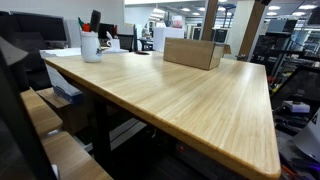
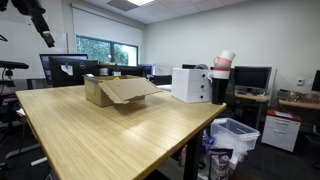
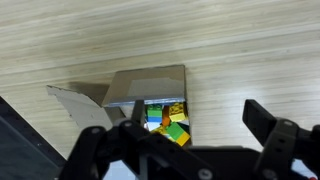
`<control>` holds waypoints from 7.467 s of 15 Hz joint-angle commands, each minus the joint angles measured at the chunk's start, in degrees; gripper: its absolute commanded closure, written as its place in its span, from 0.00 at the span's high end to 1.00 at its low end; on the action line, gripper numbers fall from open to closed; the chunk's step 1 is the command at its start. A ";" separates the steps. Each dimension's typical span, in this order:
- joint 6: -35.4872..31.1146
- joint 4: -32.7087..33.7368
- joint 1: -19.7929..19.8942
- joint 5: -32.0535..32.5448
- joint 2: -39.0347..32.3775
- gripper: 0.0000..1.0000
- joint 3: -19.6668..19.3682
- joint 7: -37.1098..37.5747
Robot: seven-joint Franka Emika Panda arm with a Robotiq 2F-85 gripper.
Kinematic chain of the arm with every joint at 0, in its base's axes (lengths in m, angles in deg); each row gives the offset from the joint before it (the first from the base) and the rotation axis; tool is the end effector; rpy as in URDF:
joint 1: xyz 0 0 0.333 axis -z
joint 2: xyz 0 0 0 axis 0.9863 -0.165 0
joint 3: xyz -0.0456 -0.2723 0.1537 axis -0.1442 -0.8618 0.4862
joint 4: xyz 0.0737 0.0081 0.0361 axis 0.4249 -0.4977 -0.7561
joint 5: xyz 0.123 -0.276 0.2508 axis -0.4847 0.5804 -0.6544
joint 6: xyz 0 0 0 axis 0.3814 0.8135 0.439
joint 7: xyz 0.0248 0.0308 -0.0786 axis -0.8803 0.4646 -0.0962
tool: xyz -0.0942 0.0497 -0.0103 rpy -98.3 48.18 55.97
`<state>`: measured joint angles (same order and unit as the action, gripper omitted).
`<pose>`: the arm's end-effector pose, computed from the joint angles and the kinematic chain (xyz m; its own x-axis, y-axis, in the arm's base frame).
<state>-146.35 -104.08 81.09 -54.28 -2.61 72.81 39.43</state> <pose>0.2676 0.0781 0.5882 0.9016 -0.2472 0.3550 -0.2863 -0.9562 0.0613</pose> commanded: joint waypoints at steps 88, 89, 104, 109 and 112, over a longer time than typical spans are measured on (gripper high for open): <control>-2.10 42.42 -5.26 2.85 -69.38 0.45 -11.27 8.20; -1.75 42.77 -5.39 3.10 -69.64 0.38 -11.51 10.72; 3.91 46.30 -7.19 6.54 -71.93 0.01 -13.10 48.80; 10.28 48.55 -7.36 8.12 -73.19 0.01 -13.08 53.92; 19.30 52.53 -8.10 9.83 -76.12 0.01 -13.09 57.33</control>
<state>-134.78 -55.83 74.30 -46.84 -75.71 60.11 92.99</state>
